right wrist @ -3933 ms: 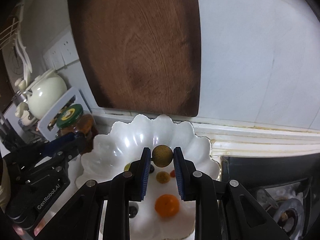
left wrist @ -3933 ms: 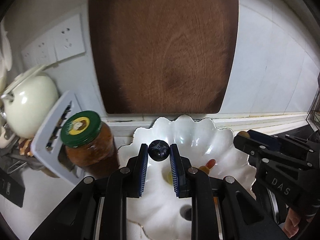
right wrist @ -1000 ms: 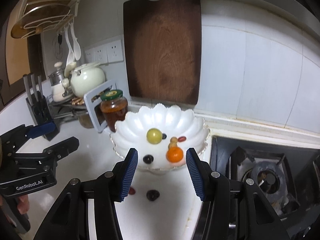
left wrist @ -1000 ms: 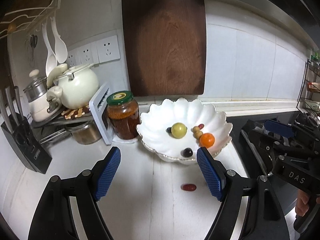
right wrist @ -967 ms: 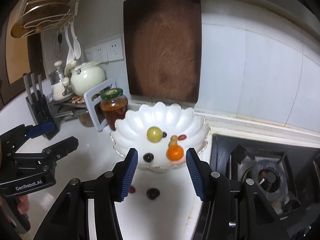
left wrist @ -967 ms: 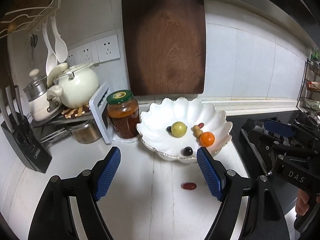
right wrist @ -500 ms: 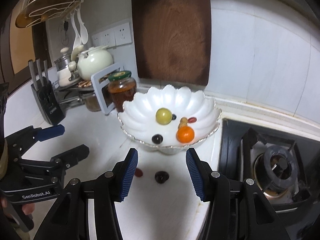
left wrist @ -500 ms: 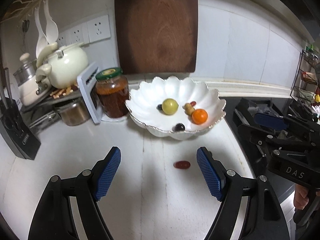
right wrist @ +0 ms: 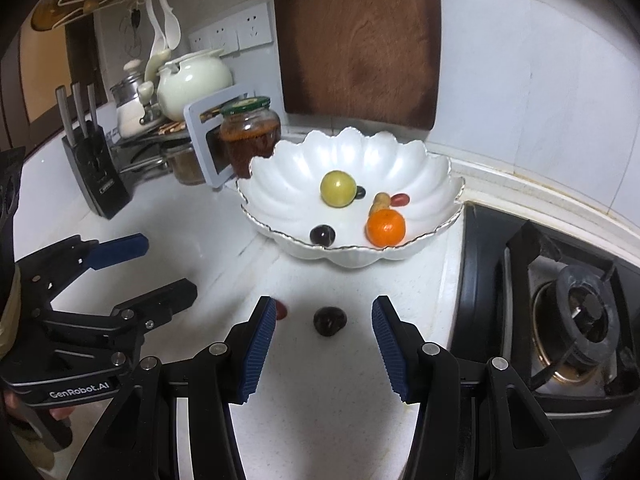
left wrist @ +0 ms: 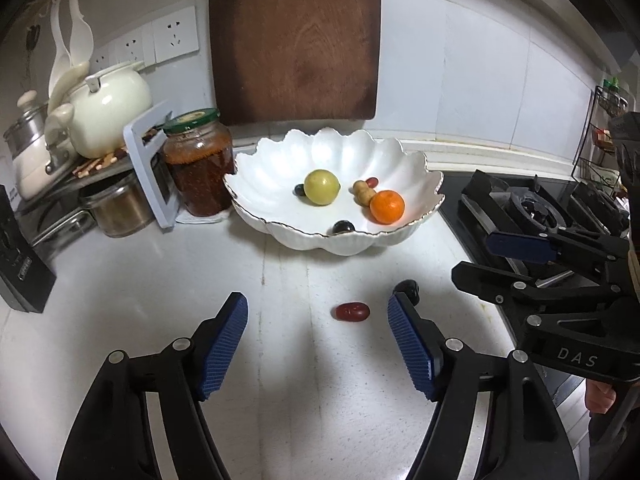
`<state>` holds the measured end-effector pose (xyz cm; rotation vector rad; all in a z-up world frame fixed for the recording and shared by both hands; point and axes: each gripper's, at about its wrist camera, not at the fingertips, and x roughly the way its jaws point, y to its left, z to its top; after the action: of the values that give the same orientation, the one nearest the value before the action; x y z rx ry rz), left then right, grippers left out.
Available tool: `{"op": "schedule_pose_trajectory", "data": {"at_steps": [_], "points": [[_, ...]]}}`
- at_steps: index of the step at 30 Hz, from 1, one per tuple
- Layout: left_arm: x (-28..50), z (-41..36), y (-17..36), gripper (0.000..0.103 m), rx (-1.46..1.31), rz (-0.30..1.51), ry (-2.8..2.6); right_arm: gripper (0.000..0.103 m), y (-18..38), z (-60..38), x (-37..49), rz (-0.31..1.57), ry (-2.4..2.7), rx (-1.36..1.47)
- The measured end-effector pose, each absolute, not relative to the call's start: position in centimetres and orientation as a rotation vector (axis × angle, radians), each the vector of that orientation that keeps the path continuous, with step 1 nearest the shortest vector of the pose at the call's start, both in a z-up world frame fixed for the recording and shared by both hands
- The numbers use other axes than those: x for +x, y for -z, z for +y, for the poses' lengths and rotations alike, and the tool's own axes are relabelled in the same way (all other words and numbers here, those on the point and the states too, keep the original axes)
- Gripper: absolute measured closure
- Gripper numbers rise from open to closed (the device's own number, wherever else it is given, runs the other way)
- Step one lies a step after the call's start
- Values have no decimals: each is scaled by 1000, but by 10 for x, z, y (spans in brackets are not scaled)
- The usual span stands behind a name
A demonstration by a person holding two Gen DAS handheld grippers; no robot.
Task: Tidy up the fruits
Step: 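Lower both open tools toward the red date and the dark plum on the counter, then grasp the red date with the left tool while the right tool grasps the dark plum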
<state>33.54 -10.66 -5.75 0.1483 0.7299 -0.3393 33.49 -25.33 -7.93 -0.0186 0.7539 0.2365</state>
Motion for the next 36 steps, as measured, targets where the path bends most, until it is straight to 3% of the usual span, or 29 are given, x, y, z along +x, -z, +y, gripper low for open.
{"op": "schedule_pose_trajectory", "data": {"at_steps": [27, 36], "points": [[375, -127, 124, 44, 182, 826, 464, 52, 146, -257, 381, 898, -279, 0], [383, -132, 134, 50, 194, 840, 498, 59, 156, -254, 389, 914, -301, -2]]}}
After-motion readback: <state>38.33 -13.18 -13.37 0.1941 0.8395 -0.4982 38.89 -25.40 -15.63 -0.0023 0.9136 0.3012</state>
